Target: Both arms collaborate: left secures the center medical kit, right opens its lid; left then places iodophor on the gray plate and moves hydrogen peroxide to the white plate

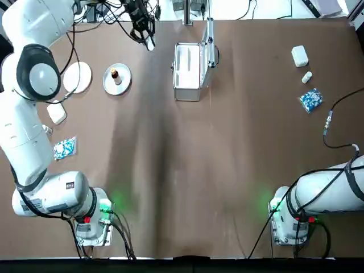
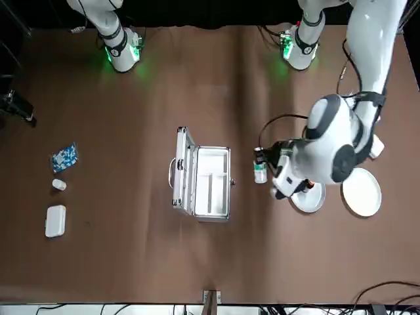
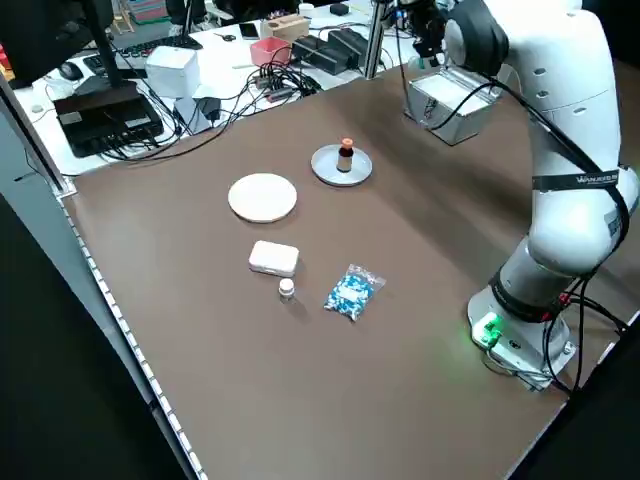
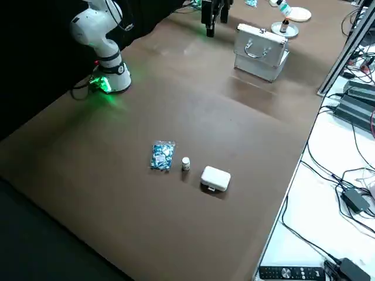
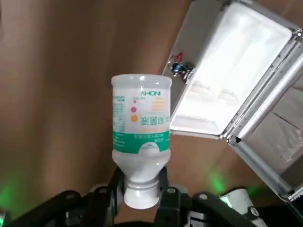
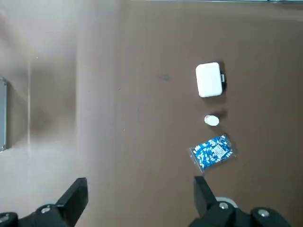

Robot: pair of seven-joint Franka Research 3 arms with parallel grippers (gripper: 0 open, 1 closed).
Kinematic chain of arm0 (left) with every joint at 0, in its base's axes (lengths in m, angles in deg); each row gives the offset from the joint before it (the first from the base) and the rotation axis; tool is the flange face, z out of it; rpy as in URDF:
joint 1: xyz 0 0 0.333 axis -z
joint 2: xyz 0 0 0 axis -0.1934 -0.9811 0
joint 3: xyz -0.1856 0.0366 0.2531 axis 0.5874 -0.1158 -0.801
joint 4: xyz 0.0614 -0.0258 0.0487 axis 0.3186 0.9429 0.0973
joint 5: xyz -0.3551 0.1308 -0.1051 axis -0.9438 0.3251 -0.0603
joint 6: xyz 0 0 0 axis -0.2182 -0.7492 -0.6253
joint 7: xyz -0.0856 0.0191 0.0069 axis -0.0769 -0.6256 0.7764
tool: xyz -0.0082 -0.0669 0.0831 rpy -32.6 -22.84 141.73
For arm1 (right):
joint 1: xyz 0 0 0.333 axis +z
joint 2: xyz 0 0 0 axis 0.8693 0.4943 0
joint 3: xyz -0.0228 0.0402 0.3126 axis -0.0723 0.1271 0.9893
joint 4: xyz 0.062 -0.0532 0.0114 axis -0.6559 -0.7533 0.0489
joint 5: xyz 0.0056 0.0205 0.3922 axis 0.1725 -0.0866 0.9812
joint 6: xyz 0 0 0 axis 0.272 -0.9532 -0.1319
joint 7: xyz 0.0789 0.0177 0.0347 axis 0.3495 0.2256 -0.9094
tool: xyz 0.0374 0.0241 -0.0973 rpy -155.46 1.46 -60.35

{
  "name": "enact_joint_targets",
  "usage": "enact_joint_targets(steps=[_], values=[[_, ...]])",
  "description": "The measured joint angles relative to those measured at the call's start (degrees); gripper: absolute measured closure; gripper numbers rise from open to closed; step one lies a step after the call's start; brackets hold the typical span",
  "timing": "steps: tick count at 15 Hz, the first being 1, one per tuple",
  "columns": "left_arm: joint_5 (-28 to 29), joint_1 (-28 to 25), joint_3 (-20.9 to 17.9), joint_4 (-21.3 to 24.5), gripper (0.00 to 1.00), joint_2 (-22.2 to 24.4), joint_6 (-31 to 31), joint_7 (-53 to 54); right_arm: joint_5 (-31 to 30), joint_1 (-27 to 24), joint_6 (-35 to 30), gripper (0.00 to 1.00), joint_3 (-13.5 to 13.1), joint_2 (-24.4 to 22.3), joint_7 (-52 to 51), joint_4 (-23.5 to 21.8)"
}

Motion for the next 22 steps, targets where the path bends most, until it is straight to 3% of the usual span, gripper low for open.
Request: enact_joint_targets(steps=[5,11,17,22], values=[[-4.24,-7.68,1.02,-0.68,0.68,0.16,-4.98,0.42,0.0,0.0,-0.02,0.01,-0.01,0.0,0.0,0.0],[-14.73,-18.94,1.4,-0.54,0.68,-0.16,-9.56,2.15,0.0,0.01,-0.05,0.01,0.0,0.0,0.0,-0.01],[-24.44,-30.94,1.25,-0.25,0.68,-5.92,-11.85,2.17,0.0,0.03,-0.07,0.01,0.03,0.01,0.0,0.0],[-25.89,-35.46,1.11,-0.21,0.68,-8.92,-14.28,1.97,0.0,0.03,-0.08,0.01,0.02,0.01,0.0,-0.01]])
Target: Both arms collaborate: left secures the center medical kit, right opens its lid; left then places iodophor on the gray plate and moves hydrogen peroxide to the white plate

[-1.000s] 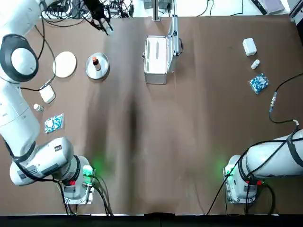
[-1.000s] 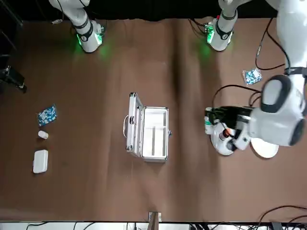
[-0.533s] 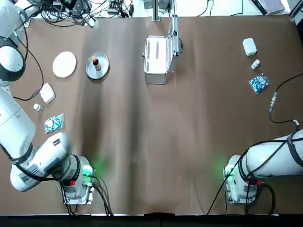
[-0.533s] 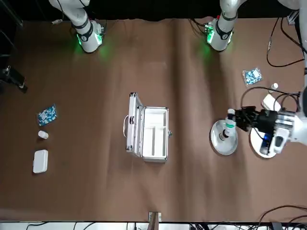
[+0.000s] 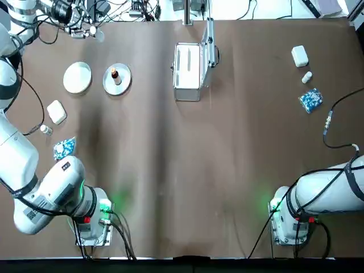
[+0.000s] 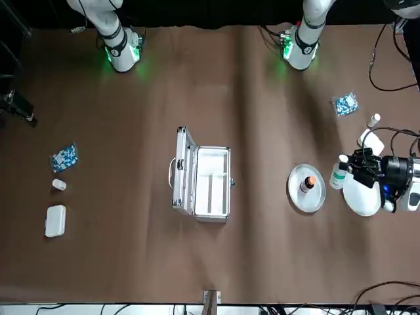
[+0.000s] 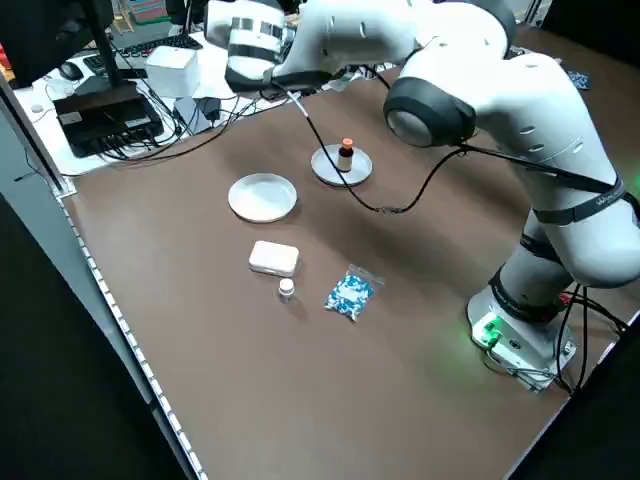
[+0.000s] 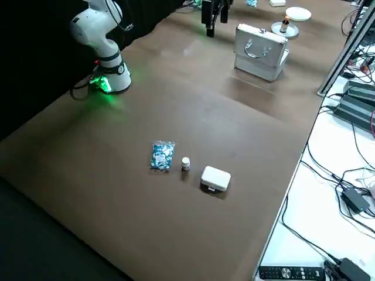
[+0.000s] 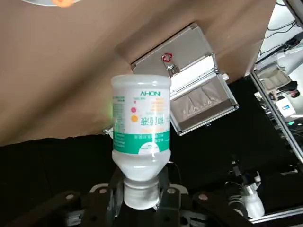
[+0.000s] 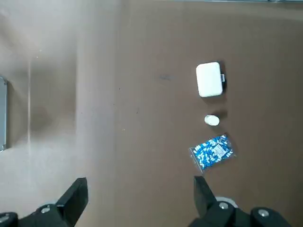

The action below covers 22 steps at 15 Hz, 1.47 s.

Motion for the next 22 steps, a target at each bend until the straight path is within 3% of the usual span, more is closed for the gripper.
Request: enact_joint_targets(steps=[4,12,22], values=[[-0.24,-1.83,-1.3,0.2,0.68,-1.59,-3.77,-1.98,0.0,0.0,-0.02,0.01,0.0,0.0,0.0,0.0],[-3.9,-2.01,-9.03,0.36,0.68,-3.32,-4.05,-2.03,0.0,0.0,-0.03,0.01,0.0,0.0,0.0,0.0],[-16.16,-2.22,-19.91,0.38,0.68,-5.56,-4.05,-6.15,0.0,0.0,-0.06,0.01,0.0,0.03,0.0,0.0]])
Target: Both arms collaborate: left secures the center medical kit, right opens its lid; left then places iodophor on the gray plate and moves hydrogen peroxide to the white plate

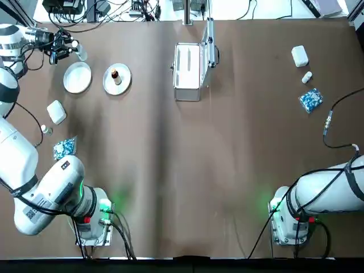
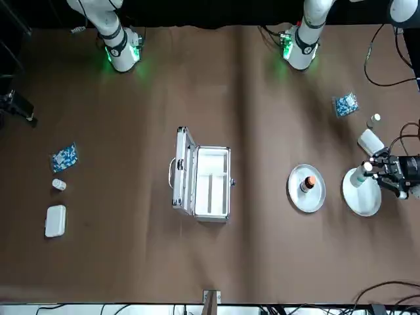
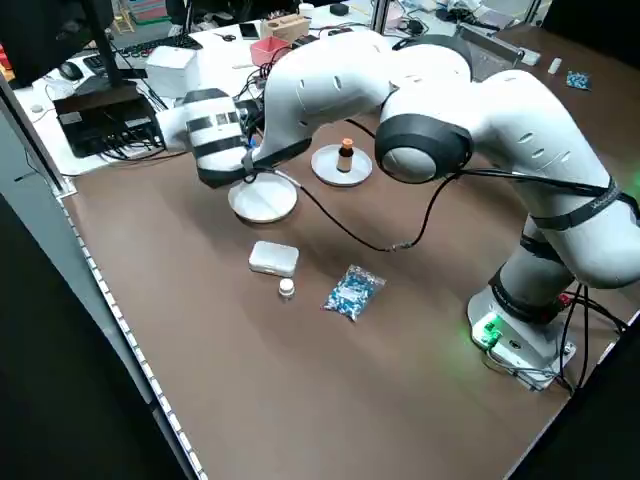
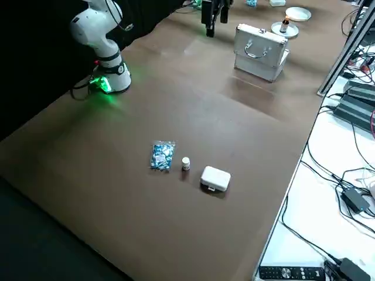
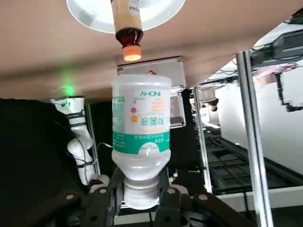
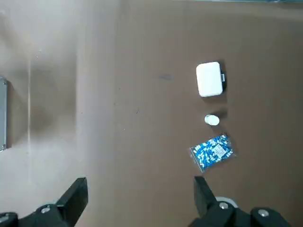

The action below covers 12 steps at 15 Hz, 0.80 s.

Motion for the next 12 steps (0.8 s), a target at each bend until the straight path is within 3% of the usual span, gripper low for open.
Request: enact_joint_targets(steps=[12], values=[[-0.74,-1.9,-5.76,-2.26,0.68,-5.65,5.53,2.41,0.0,0.0,-0.04,0.01,0.0,0.25,0.0,-0.01]])
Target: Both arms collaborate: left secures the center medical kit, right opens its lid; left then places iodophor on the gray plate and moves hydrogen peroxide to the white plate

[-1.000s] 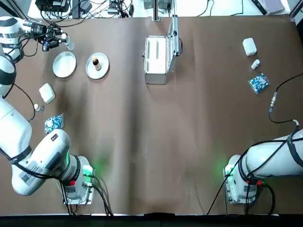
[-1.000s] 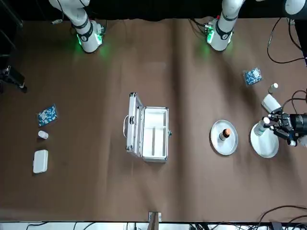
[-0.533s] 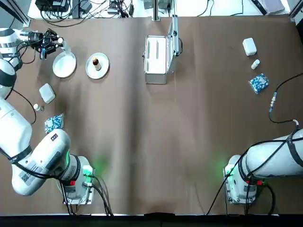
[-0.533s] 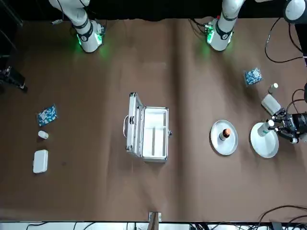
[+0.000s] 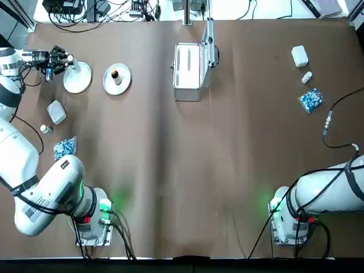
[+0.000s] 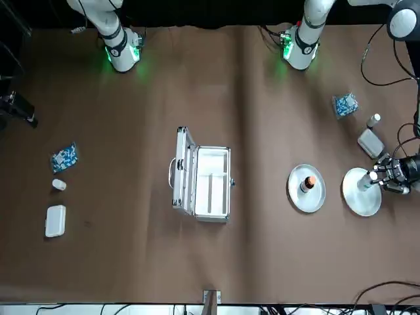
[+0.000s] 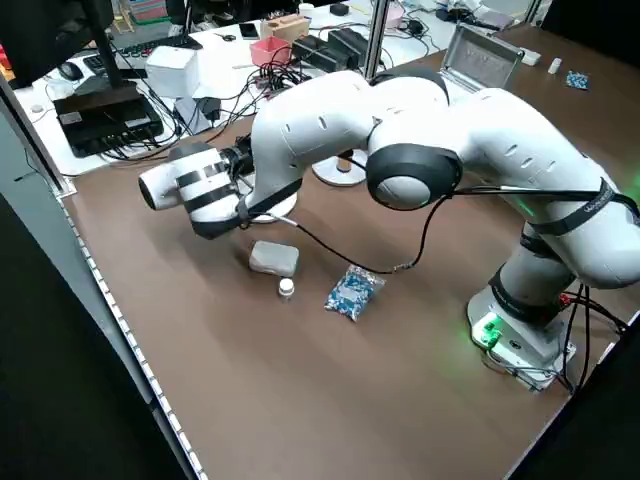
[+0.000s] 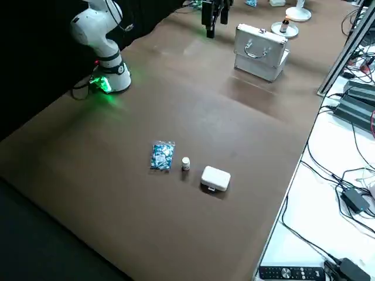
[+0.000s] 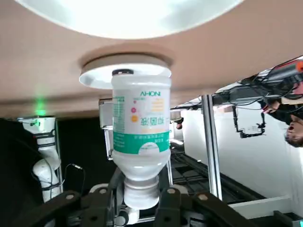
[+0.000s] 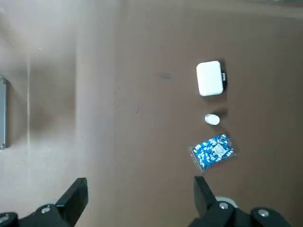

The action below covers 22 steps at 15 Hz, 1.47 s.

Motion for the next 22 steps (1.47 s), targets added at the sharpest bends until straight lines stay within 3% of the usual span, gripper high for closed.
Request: enact_joint_targets(steps=[22], values=[[-0.46,-2.43,-2.2,-0.06,0.68,-5.06,2.46,0.79,0.0,0.02,-0.47,0.01,0.01,0.0,0.0,0.0]])
